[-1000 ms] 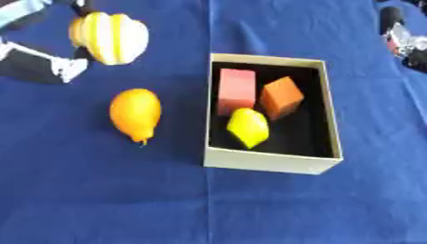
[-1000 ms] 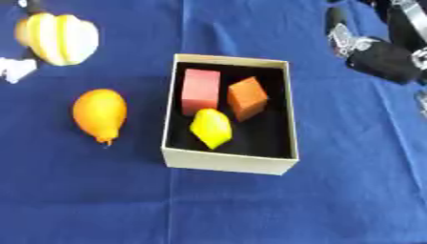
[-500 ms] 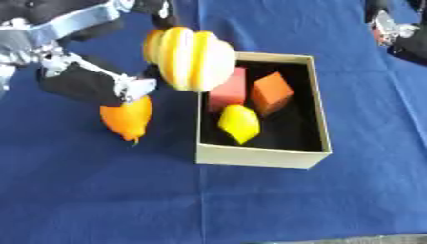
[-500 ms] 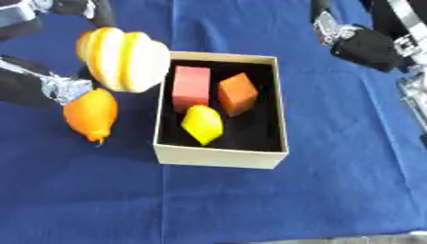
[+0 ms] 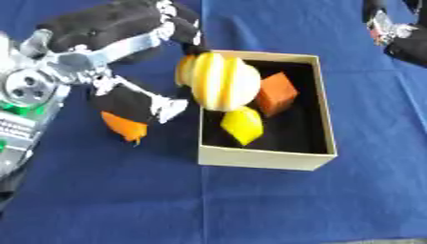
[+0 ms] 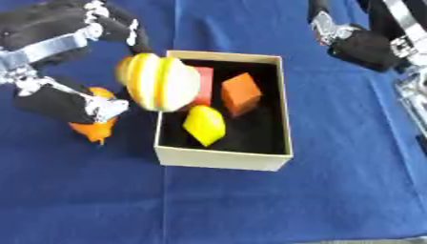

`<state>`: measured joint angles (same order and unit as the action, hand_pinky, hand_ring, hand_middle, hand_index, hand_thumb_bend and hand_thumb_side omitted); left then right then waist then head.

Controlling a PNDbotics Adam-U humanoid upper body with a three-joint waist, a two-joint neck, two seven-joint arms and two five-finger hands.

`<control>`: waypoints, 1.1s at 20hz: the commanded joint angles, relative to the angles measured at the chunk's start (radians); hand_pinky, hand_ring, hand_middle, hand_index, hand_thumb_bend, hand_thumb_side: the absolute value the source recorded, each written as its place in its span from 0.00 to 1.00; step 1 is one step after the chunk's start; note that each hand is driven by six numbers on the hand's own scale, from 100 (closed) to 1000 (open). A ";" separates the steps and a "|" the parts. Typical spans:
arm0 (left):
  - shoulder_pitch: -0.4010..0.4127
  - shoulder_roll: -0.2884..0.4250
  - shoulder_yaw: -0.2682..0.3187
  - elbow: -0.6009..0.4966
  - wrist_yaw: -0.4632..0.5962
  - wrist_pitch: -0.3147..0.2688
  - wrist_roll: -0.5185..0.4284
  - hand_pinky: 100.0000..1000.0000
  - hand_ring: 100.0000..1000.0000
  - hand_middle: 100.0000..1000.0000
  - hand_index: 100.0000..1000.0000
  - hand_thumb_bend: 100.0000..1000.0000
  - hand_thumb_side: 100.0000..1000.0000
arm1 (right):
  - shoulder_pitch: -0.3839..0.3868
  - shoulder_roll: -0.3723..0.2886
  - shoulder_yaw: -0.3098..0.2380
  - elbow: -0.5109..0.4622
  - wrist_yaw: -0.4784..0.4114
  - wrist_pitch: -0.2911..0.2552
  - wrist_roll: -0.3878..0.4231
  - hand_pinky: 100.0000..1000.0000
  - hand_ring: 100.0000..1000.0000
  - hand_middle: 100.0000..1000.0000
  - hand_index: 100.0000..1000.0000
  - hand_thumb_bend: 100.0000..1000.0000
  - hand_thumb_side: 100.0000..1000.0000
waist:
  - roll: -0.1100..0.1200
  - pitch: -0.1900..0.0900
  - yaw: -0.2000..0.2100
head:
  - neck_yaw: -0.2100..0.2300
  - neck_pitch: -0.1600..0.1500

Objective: Pick up objects on the table and place them in the box.

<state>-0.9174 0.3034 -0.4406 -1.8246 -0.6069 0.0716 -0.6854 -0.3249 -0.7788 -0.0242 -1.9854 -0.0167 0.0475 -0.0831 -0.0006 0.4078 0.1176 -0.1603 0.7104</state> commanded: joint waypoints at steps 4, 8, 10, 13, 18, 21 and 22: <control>-0.014 -0.097 0.001 0.160 -0.120 -0.015 0.072 0.75 0.64 0.56 0.53 0.00 0.00 | -0.011 -0.009 -0.012 -0.015 -0.005 0.005 0.001 0.97 0.88 0.67 0.78 0.00 0.39 | 0.000 -0.019 -0.004 | 0.010 -0.018; -0.009 -0.138 -0.010 0.242 -0.162 -0.046 0.111 0.77 0.68 0.60 0.71 0.03 0.09 | -0.012 -0.003 -0.011 -0.015 -0.007 0.008 0.003 0.97 0.88 0.67 0.78 0.00 0.39 | 0.000 -0.016 -0.011 | 0.011 -0.022; -0.007 -0.145 -0.012 0.263 -0.171 -0.065 0.116 0.80 0.74 0.69 0.87 0.11 0.22 | -0.010 0.000 -0.011 -0.015 -0.007 0.010 0.003 0.97 0.88 0.67 0.78 0.00 0.40 | 0.001 -0.015 -0.012 | 0.010 -0.022; -0.003 -0.145 -0.004 0.268 -0.186 -0.086 0.122 0.84 0.78 0.74 0.94 0.23 0.33 | -0.006 0.002 -0.012 -0.015 -0.007 0.012 0.003 0.97 0.88 0.67 0.78 0.00 0.40 | 0.001 -0.016 -0.010 | 0.006 -0.021; -0.001 -0.136 0.016 0.230 -0.190 -0.093 0.137 0.84 0.79 0.74 0.93 0.28 0.34 | 0.001 0.004 -0.012 -0.015 -0.007 0.016 0.003 0.97 0.88 0.67 0.78 0.00 0.40 | 0.001 -0.020 -0.008 | 0.002 -0.019; 0.003 -0.122 0.031 0.182 -0.173 -0.083 0.147 0.84 0.78 0.74 0.92 0.24 0.30 | 0.005 0.002 -0.013 -0.015 -0.006 0.016 0.002 0.97 0.88 0.67 0.78 0.00 0.39 | 0.000 -0.024 -0.004 | -0.001 -0.015; 0.006 -0.115 0.038 0.159 -0.164 -0.079 0.150 0.84 0.78 0.74 0.92 0.24 0.30 | 0.008 0.001 -0.013 -0.015 -0.005 0.015 0.002 0.97 0.88 0.67 0.78 0.00 0.39 | 0.001 -0.025 -0.001 | -0.002 -0.014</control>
<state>-0.9014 0.1678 -0.4203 -1.6263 -0.7811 -0.0100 -0.5433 -0.3140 -0.7578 -0.0240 -1.9854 -0.0182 0.0602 -0.0775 0.0033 0.4122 0.1172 -0.1592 0.7013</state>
